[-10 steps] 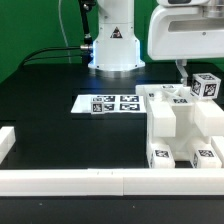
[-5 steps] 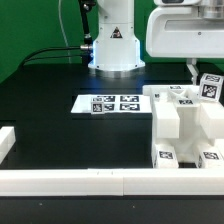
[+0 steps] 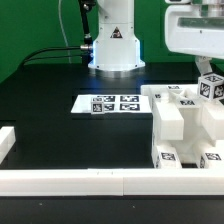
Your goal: Assemble chair
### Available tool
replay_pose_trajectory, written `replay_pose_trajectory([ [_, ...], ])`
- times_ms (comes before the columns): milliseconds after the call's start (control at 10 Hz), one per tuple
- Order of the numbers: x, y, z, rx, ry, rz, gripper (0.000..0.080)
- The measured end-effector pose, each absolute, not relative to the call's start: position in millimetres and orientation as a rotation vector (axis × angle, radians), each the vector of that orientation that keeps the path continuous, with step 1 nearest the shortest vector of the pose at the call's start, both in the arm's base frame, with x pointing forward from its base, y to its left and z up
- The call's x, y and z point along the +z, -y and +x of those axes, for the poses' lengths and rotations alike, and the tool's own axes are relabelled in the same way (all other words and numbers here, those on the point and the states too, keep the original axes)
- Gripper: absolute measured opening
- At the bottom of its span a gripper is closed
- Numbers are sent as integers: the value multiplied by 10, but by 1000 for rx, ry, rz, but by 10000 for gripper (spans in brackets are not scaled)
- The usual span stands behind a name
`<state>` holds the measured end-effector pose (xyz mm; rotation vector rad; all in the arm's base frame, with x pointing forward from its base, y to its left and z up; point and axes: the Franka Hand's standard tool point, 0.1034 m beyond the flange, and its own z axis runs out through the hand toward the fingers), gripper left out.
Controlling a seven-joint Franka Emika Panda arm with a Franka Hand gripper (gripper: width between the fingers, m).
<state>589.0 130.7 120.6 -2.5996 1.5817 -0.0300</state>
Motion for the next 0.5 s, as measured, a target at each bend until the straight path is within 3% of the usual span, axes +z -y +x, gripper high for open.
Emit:
replay_pose_trajectory([
  [300,1203,-1305,5931,-43,-1889,-2321,285],
  [400,1201,-1310,5929,-43,-1885,-2325,338],
  [500,1197,-1310,5928,-45,-1857,-2348,473],
])
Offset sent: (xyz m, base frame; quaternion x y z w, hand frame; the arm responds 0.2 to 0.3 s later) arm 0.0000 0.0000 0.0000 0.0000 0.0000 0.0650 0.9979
